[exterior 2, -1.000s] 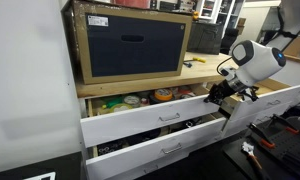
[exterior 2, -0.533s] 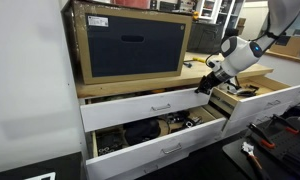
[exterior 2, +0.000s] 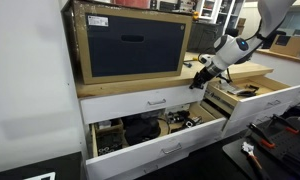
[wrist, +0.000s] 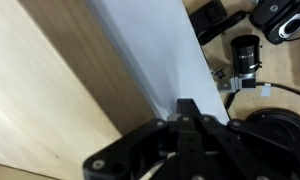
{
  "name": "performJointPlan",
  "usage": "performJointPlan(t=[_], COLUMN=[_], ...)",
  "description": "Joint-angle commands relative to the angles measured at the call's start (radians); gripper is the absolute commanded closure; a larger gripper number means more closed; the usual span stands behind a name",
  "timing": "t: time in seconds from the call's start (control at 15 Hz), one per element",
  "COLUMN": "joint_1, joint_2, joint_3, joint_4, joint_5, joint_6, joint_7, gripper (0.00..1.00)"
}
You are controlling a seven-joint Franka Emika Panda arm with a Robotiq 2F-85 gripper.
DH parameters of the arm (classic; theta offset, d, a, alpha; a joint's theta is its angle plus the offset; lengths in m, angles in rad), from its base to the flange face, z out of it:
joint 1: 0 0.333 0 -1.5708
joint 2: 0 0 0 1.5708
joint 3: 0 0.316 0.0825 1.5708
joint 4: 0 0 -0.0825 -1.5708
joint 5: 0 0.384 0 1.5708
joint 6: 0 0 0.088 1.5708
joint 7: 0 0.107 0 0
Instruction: Close the topmost drawer on the left.
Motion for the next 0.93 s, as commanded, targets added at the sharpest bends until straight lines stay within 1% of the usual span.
performJointPlan(t=[0.0,0.13,0.2,0.27,0.33,0.47,0.73,0.87], joint_1=[0.027,0.039,0.005,0.061,0.077,0.102,0.177,0.225], joint_2=[-0.022,-0.052,-0.073,-0.088,-0.110,-0.152,-0.279,-0.336], joint_3=[-0.016,-0.017,0.002,-0.026,-0.035,-0.046,-0.086,-0.120], joint_4=[0.006,-0.031,-0.081,-0.075,-0.104,-0.147,-0.257,-0.309], joint_5=[0.021,0.026,0.192,0.082,0.113,0.113,0.107,0.093], joint_6=[0.090,0.174,0.201,0.249,0.270,0.295,0.286,0.283], joint_7=[-0.024,-0.007,-0.185,-0.017,-0.039,0.005,0.122,0.184], gripper=[1.00,1.00,1.00,1.00,1.00,1.00,1.00,1.00])
